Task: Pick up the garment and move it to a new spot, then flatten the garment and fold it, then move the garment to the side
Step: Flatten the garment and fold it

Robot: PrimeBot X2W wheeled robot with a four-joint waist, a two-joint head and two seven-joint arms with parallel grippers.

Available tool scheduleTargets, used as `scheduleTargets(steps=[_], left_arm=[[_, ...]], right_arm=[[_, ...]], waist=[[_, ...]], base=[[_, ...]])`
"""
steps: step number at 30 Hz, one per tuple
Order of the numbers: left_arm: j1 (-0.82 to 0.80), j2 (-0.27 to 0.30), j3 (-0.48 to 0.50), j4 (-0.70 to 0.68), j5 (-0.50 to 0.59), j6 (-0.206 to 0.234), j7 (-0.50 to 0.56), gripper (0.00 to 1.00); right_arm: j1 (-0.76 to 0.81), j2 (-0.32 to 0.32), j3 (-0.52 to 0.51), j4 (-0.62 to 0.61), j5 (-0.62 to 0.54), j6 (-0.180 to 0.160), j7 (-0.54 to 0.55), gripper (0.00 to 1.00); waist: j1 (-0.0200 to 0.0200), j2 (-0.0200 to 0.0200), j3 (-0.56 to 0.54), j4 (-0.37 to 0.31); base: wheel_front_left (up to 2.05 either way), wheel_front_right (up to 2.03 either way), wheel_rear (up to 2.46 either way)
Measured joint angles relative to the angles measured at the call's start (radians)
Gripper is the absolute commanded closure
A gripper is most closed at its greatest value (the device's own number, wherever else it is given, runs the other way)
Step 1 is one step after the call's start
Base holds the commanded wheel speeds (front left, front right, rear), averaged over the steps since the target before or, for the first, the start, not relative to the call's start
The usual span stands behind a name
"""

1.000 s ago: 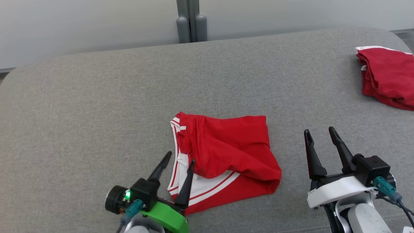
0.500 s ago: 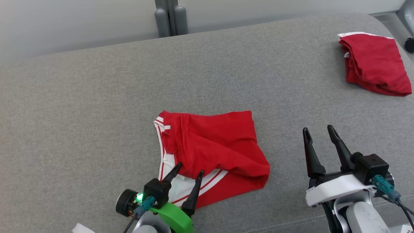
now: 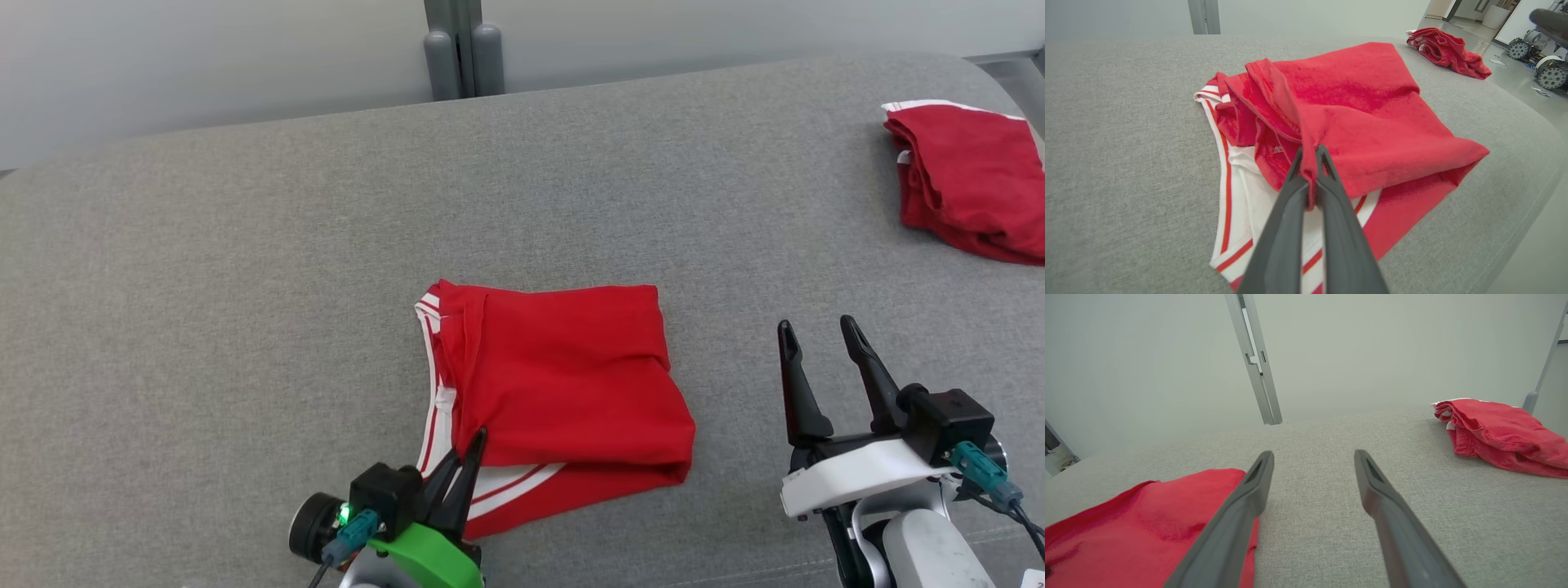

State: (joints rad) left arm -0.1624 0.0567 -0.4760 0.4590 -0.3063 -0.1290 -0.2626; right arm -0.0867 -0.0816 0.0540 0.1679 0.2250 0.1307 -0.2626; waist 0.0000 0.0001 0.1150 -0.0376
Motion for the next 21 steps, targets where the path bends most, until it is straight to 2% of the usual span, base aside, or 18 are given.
scheduleTargets(steps=[9,10,11,15,21], left_arm=[[0.111,0.021,0.013,-0.01,-0.02,0.002,0.0,1.0],[0.112,0.02,0.013,-0.006,-0.023,0.002,0.0,0.76],[0.111,0.02,0.013,-0.003,-0.025,0.002,0.0,0.0],[0.101,0.015,0.017,-0.003,-0.026,0.002,0.0,0.0],[0.078,0.003,0.063,-0.074,-0.018,0.01,0.0,0.0]], right_arm=[[0.005,0.001,-0.015,0.002,0.0,0.0,0.0,0.0],[0.007,0.001,-0.015,0.005,0.0,0.0,0.0,0.0],[0.008,0.001,-0.015,0.007,0.0,0.0,0.0,0.0],[0.01,0.001,-0.015,0.012,0.0,0.0,0.0,0.0],[0.009,-0.001,-0.019,0.011,0.0,0.0,0.0,0.0]], waist=[[0.0,0.0,-0.013,0.03],[0.0,-0.0001,-0.013,0.033],[0.0,0.0,-0.013,0.035],[0.0,0.0,-0.017,0.04],[0.0,0.0,-0.026,0.035]], base=[[0.0,0.0,0.0],[0.0,0.0,0.0],[0.0,0.0,0.0],[0.0,0.0,0.0],[0.0,0.0,0.0]])
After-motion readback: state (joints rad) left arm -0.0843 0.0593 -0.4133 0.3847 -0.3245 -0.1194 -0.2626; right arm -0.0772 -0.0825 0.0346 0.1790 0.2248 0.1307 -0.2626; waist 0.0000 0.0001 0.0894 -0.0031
